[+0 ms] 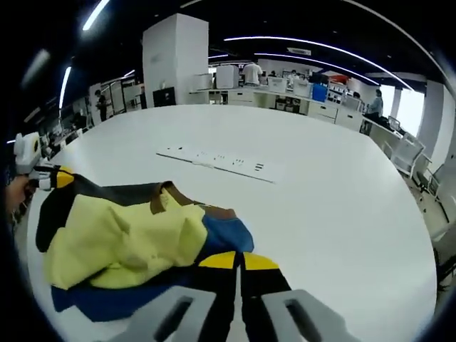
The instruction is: Fold the garment on the visible template until the final outline fits inside the template.
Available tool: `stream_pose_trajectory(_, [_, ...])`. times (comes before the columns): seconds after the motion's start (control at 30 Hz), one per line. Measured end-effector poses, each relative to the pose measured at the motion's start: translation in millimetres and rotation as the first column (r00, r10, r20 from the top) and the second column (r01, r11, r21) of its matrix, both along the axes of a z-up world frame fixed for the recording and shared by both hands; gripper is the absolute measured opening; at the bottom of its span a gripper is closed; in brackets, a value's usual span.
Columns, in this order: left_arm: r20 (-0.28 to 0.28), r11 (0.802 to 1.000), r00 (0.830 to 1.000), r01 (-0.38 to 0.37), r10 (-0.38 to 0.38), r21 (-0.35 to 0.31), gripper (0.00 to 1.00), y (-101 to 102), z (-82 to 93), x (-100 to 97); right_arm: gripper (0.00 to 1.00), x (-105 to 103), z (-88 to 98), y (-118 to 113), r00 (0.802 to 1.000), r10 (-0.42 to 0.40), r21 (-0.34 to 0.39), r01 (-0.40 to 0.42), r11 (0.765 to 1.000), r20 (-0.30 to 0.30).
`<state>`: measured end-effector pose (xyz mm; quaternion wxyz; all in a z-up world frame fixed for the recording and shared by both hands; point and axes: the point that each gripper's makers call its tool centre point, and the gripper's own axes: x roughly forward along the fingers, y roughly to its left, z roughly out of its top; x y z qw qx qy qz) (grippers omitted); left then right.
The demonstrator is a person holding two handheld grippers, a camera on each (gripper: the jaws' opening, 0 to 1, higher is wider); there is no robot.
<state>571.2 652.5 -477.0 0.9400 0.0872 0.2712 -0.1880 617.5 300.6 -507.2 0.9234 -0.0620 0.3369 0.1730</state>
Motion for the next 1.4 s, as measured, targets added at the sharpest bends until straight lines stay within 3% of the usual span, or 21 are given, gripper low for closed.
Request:
stream_pose_trajectory(0.8, [-0.051, 0.998, 0.998, -0.028, 0.031, 0.057, 0.0, 18, -28.9, 14.0, 0.0, 15, -16.8, 4, 1.0, -0.009, -0.005, 0.009, 1.0, -0.016])
stream_pose_trajectory(0.87, [-0.04, 0.998, 0.999, -0.027, 0.03, 0.062, 0.0, 17, -27.2, 14.8, 0.0, 17, -12.3, 7, 1.0, -0.008, 0.013, 0.008, 1.0, 0.001])
stream_pose_trajectory(0.93, [-0.018, 0.997, 0.999, -0.04, 0.041, 0.073, 0.07, 18, -19.4, 14.5, 0.0, 18, -5.0, 8, 0.999, -0.04, 0.065, 0.039, 0.997, 0.006])
stream_pose_trajectory(1.03, [0.0, 0.997, 0.999, -0.041, 0.041, 0.069, 0.26, 15, -11.8, 13.7, 0.13, 18, 4.5, 8, 0.998, -0.059, 0.095, 0.058, 0.994, 0.014])
stream_pose_trajectory(1.1, [0.015, 0.995, 0.999, -0.047, 0.046, 0.086, 0.3, 16, -5.9, 12.5, 0.24, 16, 10.5, 7, 0.997, -0.066, 0.092, 0.063, 0.994, 0.026])
stream_pose_trajectory(1.2, [0.018, 0.998, 0.998, -0.059, 0.059, 0.038, 0.39, 11, 4.0, 8.6, 0.38, 13, 13.5, 8, 0.995, -0.098, 0.138, 0.1, 0.985, -0.014])
stream_pose_trajectory(1.4, [0.018, 0.999, 0.999, -0.041, 0.041, 0.018, 0.57, 1, 19.1, -5.4, 0.55, -6, 20.5, 13, 0.995, -0.079, 0.155, 0.088, 0.984, -0.058])
